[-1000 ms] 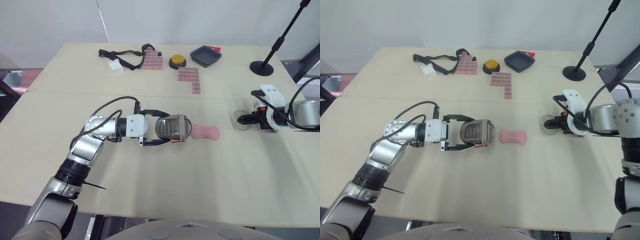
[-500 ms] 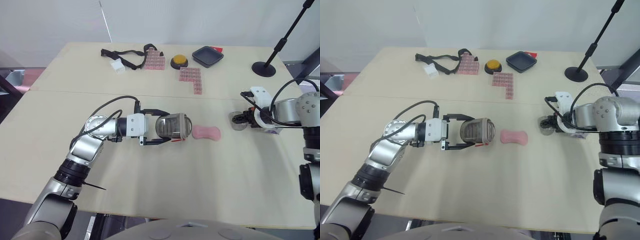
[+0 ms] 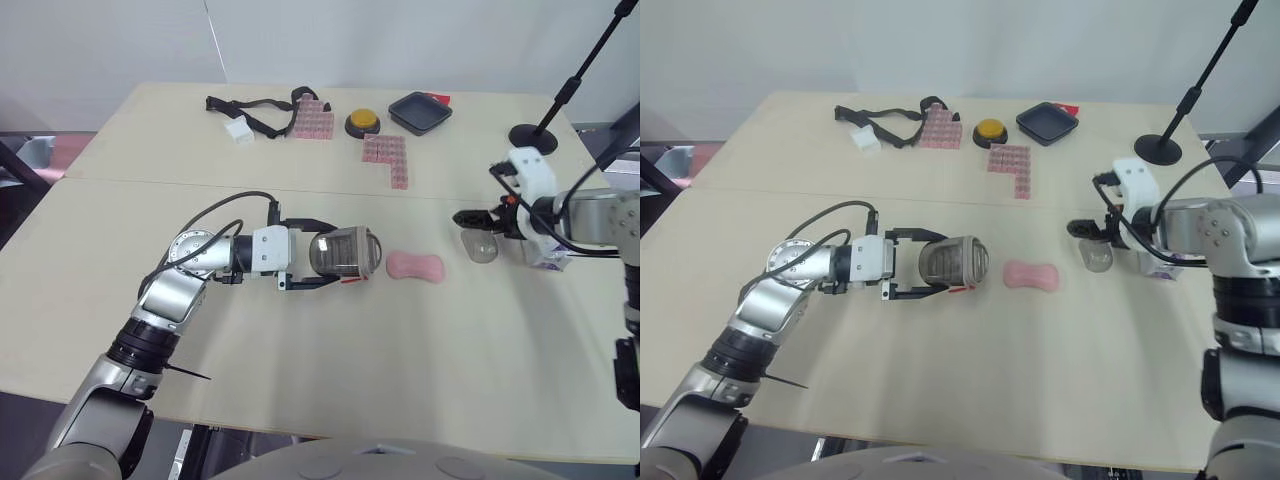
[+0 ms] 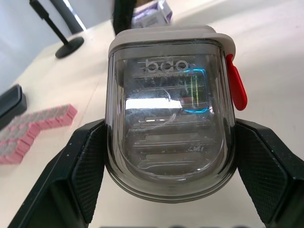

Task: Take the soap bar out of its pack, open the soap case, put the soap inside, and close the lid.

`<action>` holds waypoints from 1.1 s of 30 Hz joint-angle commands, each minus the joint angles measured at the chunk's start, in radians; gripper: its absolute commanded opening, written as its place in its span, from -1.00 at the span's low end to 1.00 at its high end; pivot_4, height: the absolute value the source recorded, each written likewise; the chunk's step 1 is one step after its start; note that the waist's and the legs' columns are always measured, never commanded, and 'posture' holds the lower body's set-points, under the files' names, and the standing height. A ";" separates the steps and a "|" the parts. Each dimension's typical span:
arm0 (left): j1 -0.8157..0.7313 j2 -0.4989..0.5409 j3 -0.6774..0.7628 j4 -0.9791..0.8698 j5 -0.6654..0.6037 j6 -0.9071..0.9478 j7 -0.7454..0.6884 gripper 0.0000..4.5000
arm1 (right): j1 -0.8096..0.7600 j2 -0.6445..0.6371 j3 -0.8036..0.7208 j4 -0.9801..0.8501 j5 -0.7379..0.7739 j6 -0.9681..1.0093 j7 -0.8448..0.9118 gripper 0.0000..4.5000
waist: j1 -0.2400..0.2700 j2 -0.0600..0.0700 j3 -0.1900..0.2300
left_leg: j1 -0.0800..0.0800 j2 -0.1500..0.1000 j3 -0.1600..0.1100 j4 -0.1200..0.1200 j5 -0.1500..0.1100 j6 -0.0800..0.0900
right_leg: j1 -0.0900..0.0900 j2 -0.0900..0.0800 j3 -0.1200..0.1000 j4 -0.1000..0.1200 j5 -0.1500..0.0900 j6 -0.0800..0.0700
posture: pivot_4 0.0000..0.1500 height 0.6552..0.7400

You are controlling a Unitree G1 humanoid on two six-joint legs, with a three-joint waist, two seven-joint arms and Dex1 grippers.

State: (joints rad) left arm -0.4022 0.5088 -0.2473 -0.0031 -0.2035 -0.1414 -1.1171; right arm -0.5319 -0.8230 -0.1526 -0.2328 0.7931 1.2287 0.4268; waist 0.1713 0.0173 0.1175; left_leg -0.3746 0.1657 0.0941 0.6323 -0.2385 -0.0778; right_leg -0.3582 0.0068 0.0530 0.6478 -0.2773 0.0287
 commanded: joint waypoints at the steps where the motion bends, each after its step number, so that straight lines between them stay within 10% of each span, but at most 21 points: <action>1: -0.036 -0.003 0.046 -0.007 -0.060 0.112 0.022 0.54 | 0.108 -0.025 -0.090 -0.091 0.018 -0.212 0.225 0.99 | -0.002 0.000 0.000 | 0.000 0.000 0.000 0.000 0.000 0.000 | 0.000 0.000 0.000 0.000 0.000 0.000 | 1.00 1.00; 13: -0.140 0.058 -0.014 -0.004 -0.041 0.363 -0.064 0.54 | 0.562 0.019 -0.067 -0.006 -0.261 -1.131 0.861 0.99 | -0.052 -0.001 0.000 | -0.008 -0.001 0.000 0.001 0.002 0.003 | -0.003 -0.004 0.000 0.003 0.000 0.000 | 1.00 1.00; 33: -0.339 0.033 -0.193 0.214 0.213 0.243 -0.179 0.54 | 0.583 0.085 -0.028 0.107 -0.306 -1.266 0.840 0.99 | -0.077 -0.001 0.000 | -0.003 -0.002 0.000 0.001 0.004 0.006 | -0.001 -0.005 -0.001 0.004 0.000 -0.001 | 1.00 1.00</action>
State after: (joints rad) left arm -0.7212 0.5364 -0.4515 0.2298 0.0043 0.0975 -1.2891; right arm 0.0456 -0.7387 -0.1658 -0.1222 0.4869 -0.0204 1.2688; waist 0.0948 0.0165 0.1174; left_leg -0.3778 0.1638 0.0936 0.6332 -0.2350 -0.0717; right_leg -0.3590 0.0016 0.0522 0.6517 -0.2775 0.0282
